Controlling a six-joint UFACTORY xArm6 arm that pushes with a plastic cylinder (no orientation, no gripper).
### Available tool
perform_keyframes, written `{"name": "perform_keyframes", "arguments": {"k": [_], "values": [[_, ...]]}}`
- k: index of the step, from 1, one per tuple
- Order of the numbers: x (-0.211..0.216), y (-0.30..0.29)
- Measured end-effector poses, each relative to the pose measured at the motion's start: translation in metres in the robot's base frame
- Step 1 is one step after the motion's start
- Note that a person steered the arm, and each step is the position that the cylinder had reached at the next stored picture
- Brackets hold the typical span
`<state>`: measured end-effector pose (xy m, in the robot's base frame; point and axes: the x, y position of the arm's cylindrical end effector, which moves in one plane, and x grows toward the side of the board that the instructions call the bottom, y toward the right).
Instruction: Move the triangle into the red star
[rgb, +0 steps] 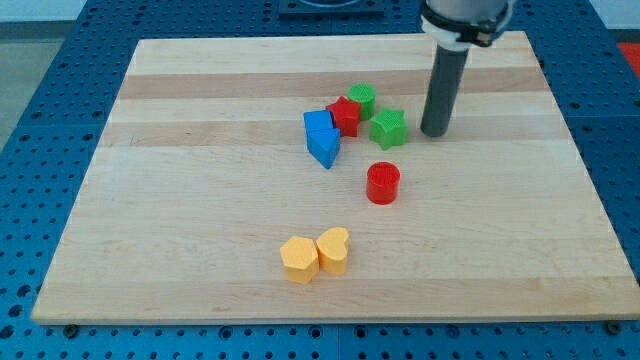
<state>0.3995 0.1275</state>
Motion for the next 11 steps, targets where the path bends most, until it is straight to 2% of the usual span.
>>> {"name": "perform_keyframes", "arguments": {"k": [1,2,5,8,11], "values": [[0.030,-0.006],[0.044,-0.041],[0.060,-0.151],[0.051,-0.101],[0.032,-0.098]]}}
